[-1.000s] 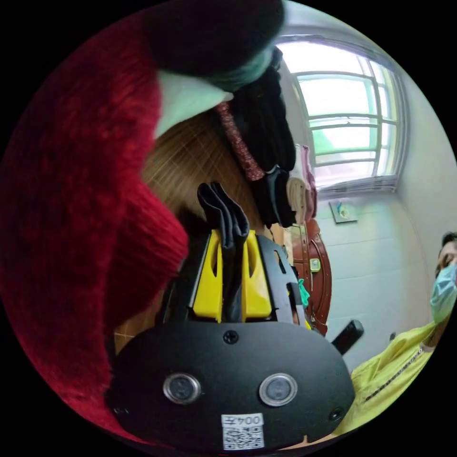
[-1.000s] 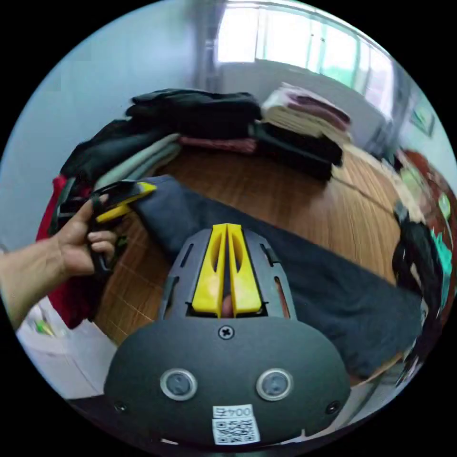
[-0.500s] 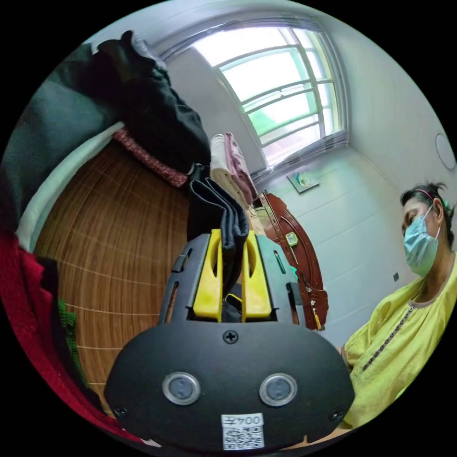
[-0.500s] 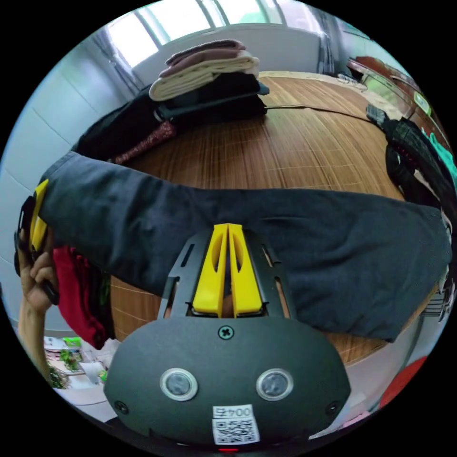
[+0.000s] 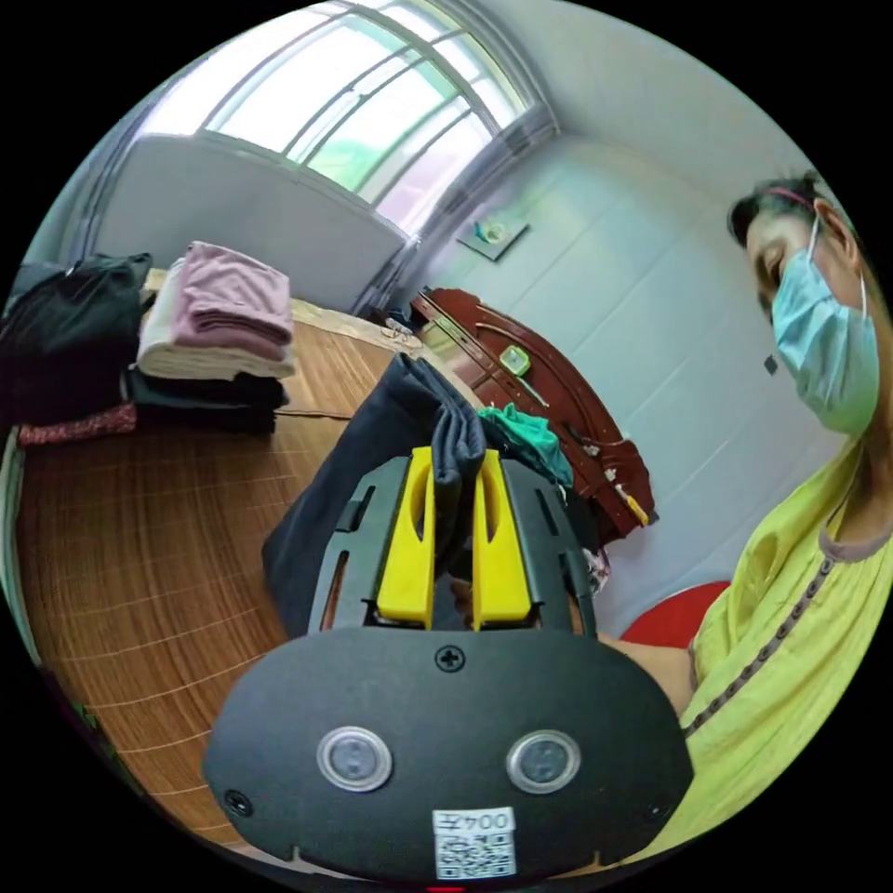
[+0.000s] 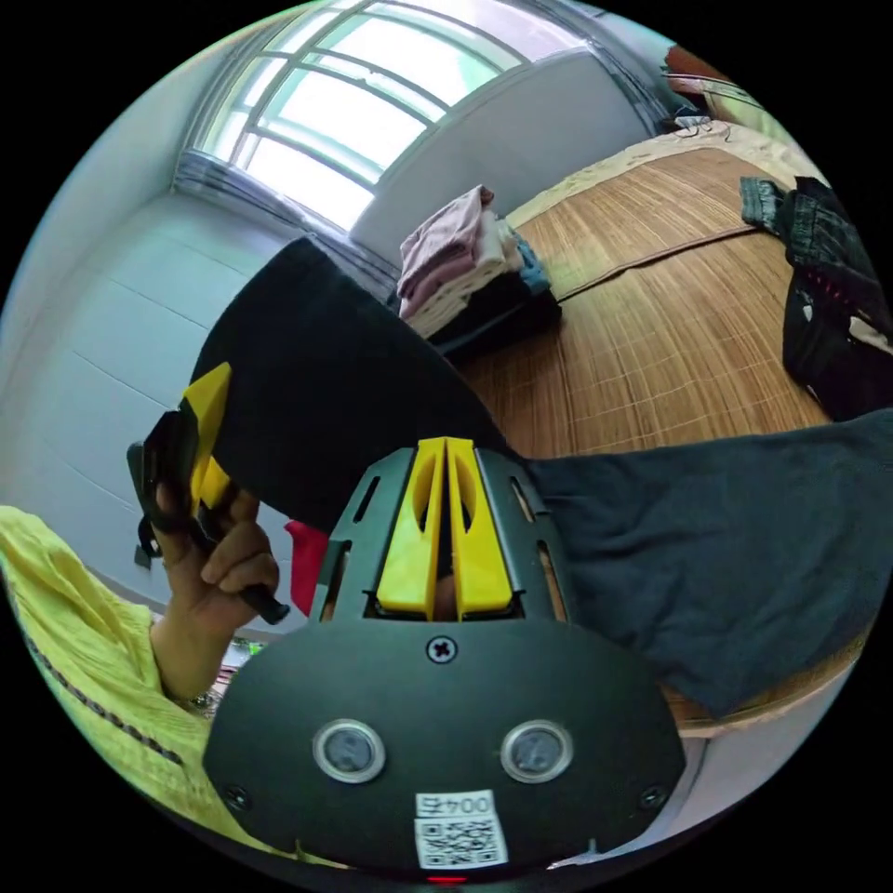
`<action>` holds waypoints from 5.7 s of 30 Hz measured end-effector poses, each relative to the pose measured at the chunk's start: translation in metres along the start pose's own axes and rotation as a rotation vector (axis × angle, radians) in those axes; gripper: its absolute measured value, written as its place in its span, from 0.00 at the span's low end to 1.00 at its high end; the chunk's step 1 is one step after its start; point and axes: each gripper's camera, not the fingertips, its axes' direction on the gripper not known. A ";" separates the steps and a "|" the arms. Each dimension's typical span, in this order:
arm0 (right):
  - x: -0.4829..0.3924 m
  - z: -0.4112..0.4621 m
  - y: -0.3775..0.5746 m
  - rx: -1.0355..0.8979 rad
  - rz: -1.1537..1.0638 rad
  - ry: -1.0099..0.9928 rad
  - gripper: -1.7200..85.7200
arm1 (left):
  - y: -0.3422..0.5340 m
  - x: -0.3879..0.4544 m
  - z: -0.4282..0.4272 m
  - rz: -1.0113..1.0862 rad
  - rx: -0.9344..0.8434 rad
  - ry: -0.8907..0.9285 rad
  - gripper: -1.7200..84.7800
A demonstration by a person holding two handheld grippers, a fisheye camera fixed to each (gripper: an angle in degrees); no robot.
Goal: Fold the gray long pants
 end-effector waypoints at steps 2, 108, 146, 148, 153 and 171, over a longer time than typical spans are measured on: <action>0.048 -0.040 -0.001 0.038 0.034 0.017 0.01 | 0.002 0.044 0.046 0.060 -0.046 -0.021 0.07; 0.299 -0.052 0.026 -0.267 0.024 0.442 0.07 | -0.090 0.203 0.438 0.291 -0.371 -0.787 0.02; 0.508 -0.310 0.143 0.407 0.764 0.158 0.23 | -0.015 0.341 0.511 0.567 -0.406 -0.320 0.03; 0.492 -0.303 0.125 0.308 0.616 0.165 0.21 | -0.008 0.338 0.525 0.515 -0.489 -0.327 0.03; 0.442 -0.233 0.093 -0.006 0.245 0.101 0.17 | -0.016 0.304 0.464 0.283 -0.410 -0.369 0.03; 0.421 -0.175 0.073 -0.124 0.176 0.053 0.15 | 0.039 0.264 0.394 0.169 -0.513 -0.464 0.02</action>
